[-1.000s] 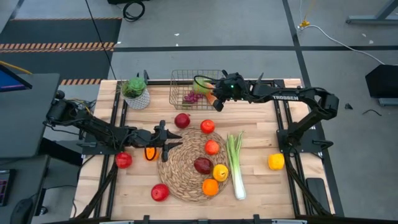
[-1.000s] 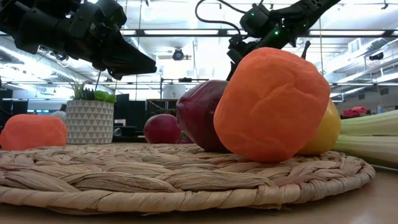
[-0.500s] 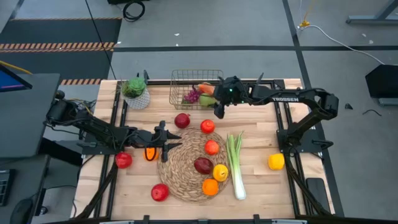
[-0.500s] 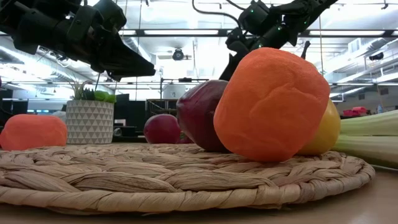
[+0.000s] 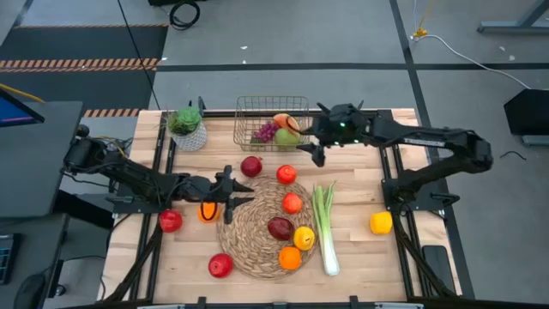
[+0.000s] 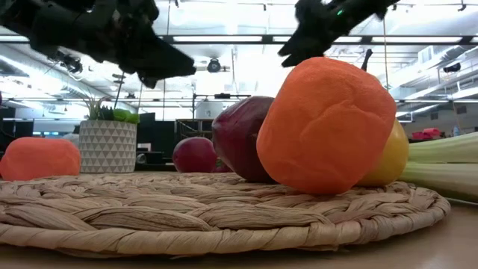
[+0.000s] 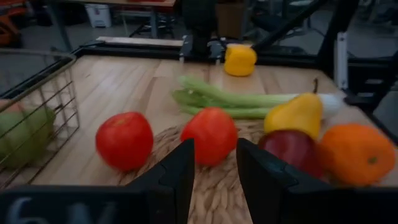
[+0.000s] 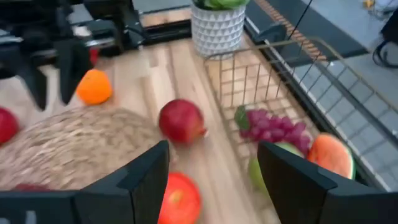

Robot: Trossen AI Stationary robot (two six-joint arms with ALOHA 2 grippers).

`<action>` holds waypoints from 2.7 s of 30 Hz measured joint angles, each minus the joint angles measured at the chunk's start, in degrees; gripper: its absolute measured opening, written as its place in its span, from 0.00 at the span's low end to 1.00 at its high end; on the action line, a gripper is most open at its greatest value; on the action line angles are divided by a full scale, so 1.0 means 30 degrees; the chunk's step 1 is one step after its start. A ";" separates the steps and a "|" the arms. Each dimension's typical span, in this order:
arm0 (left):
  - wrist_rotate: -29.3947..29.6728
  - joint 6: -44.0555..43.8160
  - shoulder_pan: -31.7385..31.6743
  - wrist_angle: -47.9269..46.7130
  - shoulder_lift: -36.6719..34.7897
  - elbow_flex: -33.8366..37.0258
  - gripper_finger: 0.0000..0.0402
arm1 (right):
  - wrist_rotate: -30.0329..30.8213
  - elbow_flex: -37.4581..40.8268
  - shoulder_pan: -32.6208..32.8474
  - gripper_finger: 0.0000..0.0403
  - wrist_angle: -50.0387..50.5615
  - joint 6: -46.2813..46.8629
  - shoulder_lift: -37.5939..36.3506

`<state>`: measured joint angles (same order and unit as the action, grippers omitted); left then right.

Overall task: Build produce basket
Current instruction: Put the celery into the wire basket

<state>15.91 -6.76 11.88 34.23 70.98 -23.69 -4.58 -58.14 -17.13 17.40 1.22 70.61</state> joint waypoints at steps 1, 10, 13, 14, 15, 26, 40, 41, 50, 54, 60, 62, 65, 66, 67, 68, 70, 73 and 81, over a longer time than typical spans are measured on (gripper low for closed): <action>-0.0132 0.0014 -0.0156 -0.0320 0.0000 -0.0282 0.31 | 0.0334 0.0002 0.0391 0.62 0.0717 0.0301 -0.0458; -0.0237 -0.0125 -0.1419 -0.6352 0.0000 -0.4108 0.31 | 0.5212 0.0002 0.6248 0.62 0.8131 0.7967 -0.2017; -0.0389 -0.0520 -0.0944 -0.8083 0.0000 -0.5236 0.31 | 0.6049 0.0002 0.8786 0.62 1.0141 1.2202 -0.1855; -0.0406 -0.0527 -0.0674 -0.8441 0.0000 -0.5538 0.31 | 0.6100 0.0002 0.9627 0.61 1.0507 1.3499 -0.1721; -0.0416 -0.0523 -0.0385 -0.8669 0.0000 -0.5795 0.31 | 0.6092 0.0002 1.0404 0.61 1.0758 1.4733 -0.1578; 0.0491 -0.0612 0.1675 -0.9989 0.0151 -0.6235 0.26 | 0.5225 0.0002 1.5814 0.61 1.0254 2.1064 0.1122; 0.2401 0.2206 0.0465 -0.5167 0.0116 -0.7761 0.22 | 0.4762 0.0002 1.9674 0.61 1.0541 2.4418 0.3083; 0.2425 0.2564 0.0458 -0.5488 0.0079 -0.8441 0.22 | 0.4531 0.0002 1.9706 0.61 1.0708 2.4753 0.2882; 0.2277 0.4579 0.1262 -1.0391 0.0109 -1.1641 0.21 | 0.3965 0.0002 1.9527 0.61 1.1630 2.9168 0.1720; 0.2423 0.5074 0.0476 -1.0386 0.0126 -1.1641 0.21 | 0.4840 0.0002 1.9729 0.61 1.1642 2.9238 0.2062; 0.2537 0.1993 -0.1368 -1.0357 0.1266 -1.1683 0.21 | 0.8936 0.0003 2.1136 0.61 1.1587 2.7429 0.3585; 0.2521 0.1432 -0.1574 -1.0505 0.2065 -1.1672 0.20 | 0.7769 0.0017 2.1056 0.61 1.1480 2.7466 0.3886; 0.2276 0.1518 -0.1568 -1.0210 0.3015 -1.1655 0.20 | 0.7281 0.0017 2.0987 0.61 1.0622 2.7531 0.4258; 0.2067 0.1531 -0.1568 -0.9976 0.3142 -1.1655 0.20 | 0.7486 0.0017 2.1033 0.61 1.0178 2.7426 0.4437; 0.1690 0.1425 -0.1559 -0.9541 0.3265 -1.1655 0.20 | 0.7670 0.0017 2.1088 0.61 0.9798 2.7184 0.4612; 0.1096 0.1252 -0.1451 -0.9199 0.3327 -1.1655 0.20 | 0.7721 0.0017 2.1094 0.61 0.9502 2.7018 0.4848; 0.0073 0.0778 -0.1072 -0.8760 0.3351 -1.1655 0.20 | 0.7786 0.0017 2.1094 0.61 0.8865 2.6679 0.5447; -0.0302 0.0891 -0.0053 -0.8310 0.3344 -1.1655 0.20 | 0.7410 0.0017 2.0989 0.61 0.8496 2.6429 0.6419; 0.0794 0.2331 0.1164 -0.7929 0.3344 -1.1655 0.19 | 0.6168 0.0017 1.9782 0.61 0.7038 2.4819 0.7724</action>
<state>18.29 0.23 15.38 10.44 81.01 -58.65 13.92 -58.08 42.22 38.52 75.67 93.78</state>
